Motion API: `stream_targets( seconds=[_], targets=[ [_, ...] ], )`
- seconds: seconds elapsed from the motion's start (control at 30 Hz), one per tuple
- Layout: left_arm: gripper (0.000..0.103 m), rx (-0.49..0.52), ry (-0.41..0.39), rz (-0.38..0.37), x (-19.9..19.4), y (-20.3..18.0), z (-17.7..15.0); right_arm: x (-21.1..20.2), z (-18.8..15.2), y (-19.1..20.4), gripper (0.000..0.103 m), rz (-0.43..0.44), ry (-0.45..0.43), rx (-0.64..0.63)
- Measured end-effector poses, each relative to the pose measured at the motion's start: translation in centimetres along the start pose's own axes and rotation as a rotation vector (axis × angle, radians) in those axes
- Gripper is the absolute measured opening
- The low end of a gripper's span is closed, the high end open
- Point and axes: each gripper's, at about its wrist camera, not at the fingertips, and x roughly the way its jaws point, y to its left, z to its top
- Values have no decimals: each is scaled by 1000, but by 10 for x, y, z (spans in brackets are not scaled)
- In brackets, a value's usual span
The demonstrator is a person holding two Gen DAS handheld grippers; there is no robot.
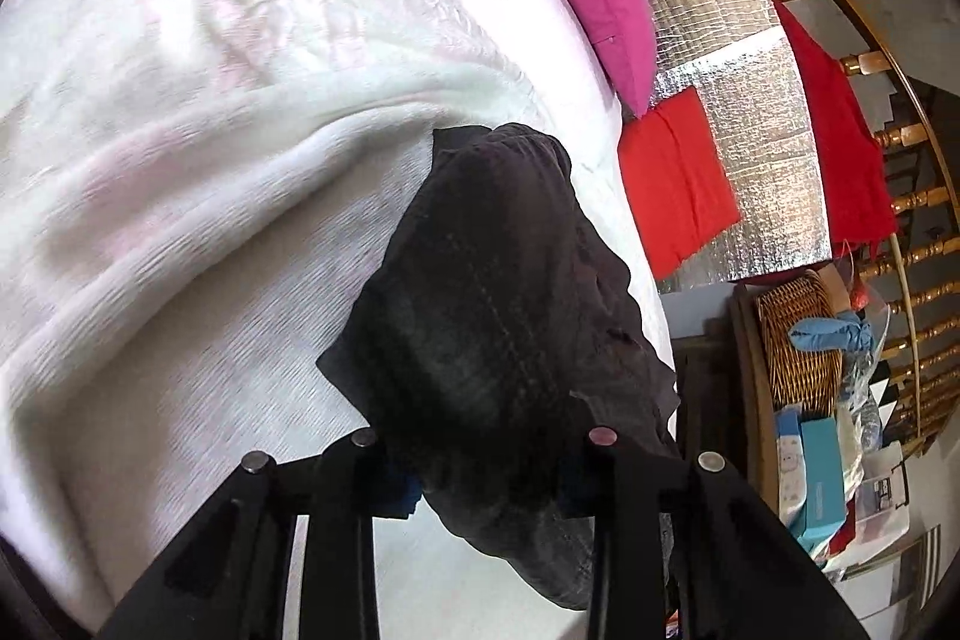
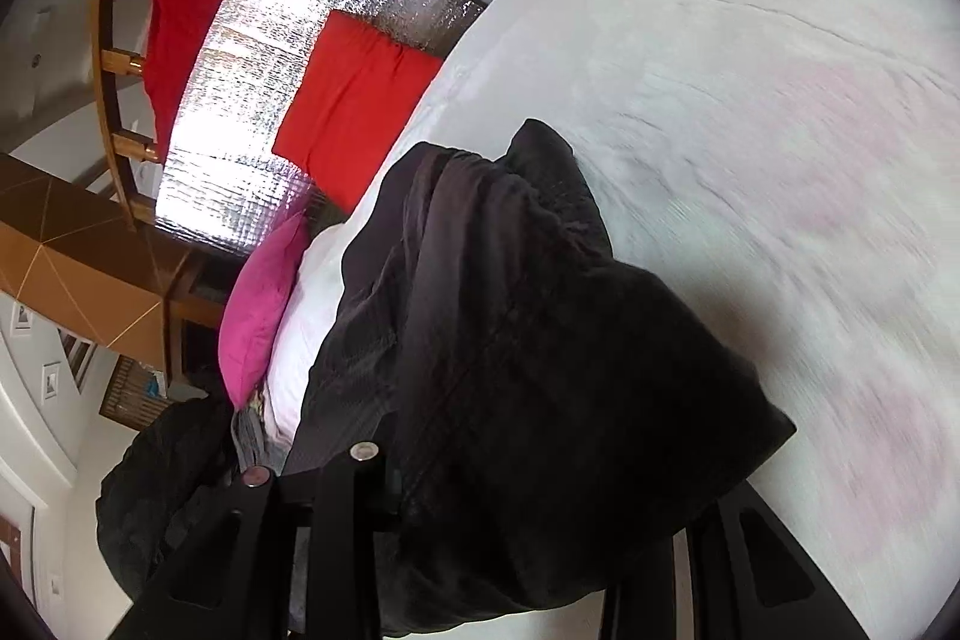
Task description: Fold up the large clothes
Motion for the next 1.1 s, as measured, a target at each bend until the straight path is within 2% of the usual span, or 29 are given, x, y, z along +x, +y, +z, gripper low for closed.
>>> stream_targets(
  seconds=[0.17, 0.27, 0.3, 0.33, 0.4, 0.5, 0.63, 0.7, 0.73, 0.8, 0.87, 0.97, 1.1],
  targets=[
    [36, -10, 17, 19, -7, 14, -13, -10, -11, -14, 38, -10, 23, 16],
    [54, -50, 57, 48, -5, 20, -9, -10, -10, -14, 51, -32, 53, 27],
    [59, -55, 75, 76, -9, 21, -8, -12, -11, -14, 63, -42, 72, 39],
    [60, -49, 79, 78, -12, 20, -8, -14, -11, -14, 70, -46, 98, 50],
    [64, 0, 96, 100, -25, 15, -13, -20, -15, -14, 71, -27, 137, 48],
    [64, 101, 130, 115, -46, 2, -25, -36, -20, -10, 71, -44, 196, -20],
    [66, 264, 61, 136, -80, -28, -27, -69, -22, 17, 71, -44, 257, -236],
    [77, 318, -14, 173, -88, -50, -17, -84, -21, 36, 71, -21, 253, -333],
    [78, 342, -47, 202, -86, -60, -11, -87, -18, 48, 71, -4, 249, -370],
    [84, 399, -101, 296, -72, -83, 2, -87, -15, 68, 71, 25, 228, -424],
    [85, 414, -101, 352, -50, -96, 13, -74, -11, 90, 71, 23, 207, -471],
    [85, 393, -48, 416, -5, -99, 37, -36, -8, 116, 71, 7, 224, -512],
    [85, 375, 9, 582, 46, -81, 59, 26, -8, 148, 71, -78, 237, -616]
  ],
)
